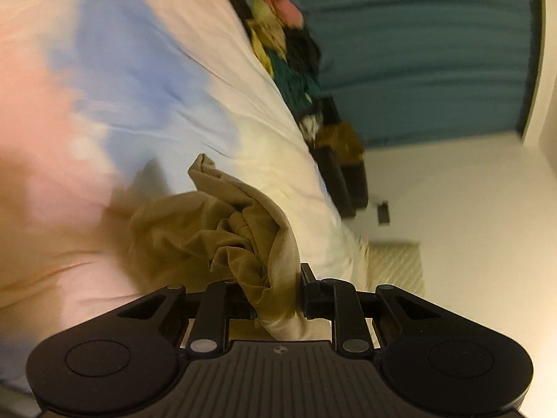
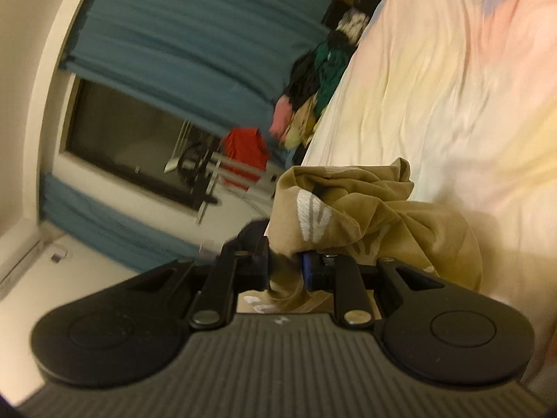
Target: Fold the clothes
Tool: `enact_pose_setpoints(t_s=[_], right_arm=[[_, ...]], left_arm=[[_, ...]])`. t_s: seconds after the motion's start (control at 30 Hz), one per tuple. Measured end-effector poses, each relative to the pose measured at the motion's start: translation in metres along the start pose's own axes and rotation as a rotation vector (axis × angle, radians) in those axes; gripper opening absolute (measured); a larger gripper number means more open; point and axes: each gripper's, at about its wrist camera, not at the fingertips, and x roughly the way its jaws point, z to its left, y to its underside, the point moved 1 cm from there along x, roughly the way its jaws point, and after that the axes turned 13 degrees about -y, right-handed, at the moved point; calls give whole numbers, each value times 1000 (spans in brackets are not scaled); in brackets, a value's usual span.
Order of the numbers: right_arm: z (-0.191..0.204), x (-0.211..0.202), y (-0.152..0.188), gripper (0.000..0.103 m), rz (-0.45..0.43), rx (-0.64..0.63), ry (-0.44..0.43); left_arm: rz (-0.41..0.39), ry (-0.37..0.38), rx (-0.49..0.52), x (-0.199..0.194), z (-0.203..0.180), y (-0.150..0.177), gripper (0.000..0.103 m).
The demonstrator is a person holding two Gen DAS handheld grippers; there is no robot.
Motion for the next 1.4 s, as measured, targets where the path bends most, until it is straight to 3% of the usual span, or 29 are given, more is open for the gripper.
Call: enact_pose_setpoints(t_s=[0.17,0.33,0.47,0.57,0.63,0.77,0.87,1.03,1.07,1.17,1.23,1.27,1.3,1.4], right_arm=[[-12,35,-83,21,-84,-35,90],[-6,79,-161,21,-207,-223,125],[-29,102,-191,21,-258,-286,146],[-82,110,-184,21,-229,-278,216],[-122,115,-170,21,-179,-261,273],[-201,94,-127,21,-16,-109,338],[-213,83,-115,22,-4,-117,311],[-208,92,-124,23,34,-140,347],[-204,89,-127,25,39,-124,363],[-190,72,-126,33,50,-84,412],[-174,60,-125,52,38,-106,431],[-167,54,-124,78,32,-118,440],[-155,45,-123,93,14,-145,435],[-112,31,-118,91,-7,-244,429]], left_arm=[[51,-25,69,91,-82,-28,22],[5,37,209,166,-174,-57,22],[-61,24,297,221,-205,-58,22],[-71,-5,368,255,-189,-43,22],[-60,-51,410,283,-155,-29,22],[-5,-162,503,310,-86,2,22],[-34,-174,592,315,-64,17,23],[-71,-214,700,321,-85,21,25],[-73,-234,718,321,-90,22,31],[-103,-293,790,307,-103,31,64],[-136,-317,838,279,-110,41,79],[-157,-321,855,262,-114,46,88],[-173,-318,870,248,-118,51,92],[-226,-300,920,206,-135,68,101]])
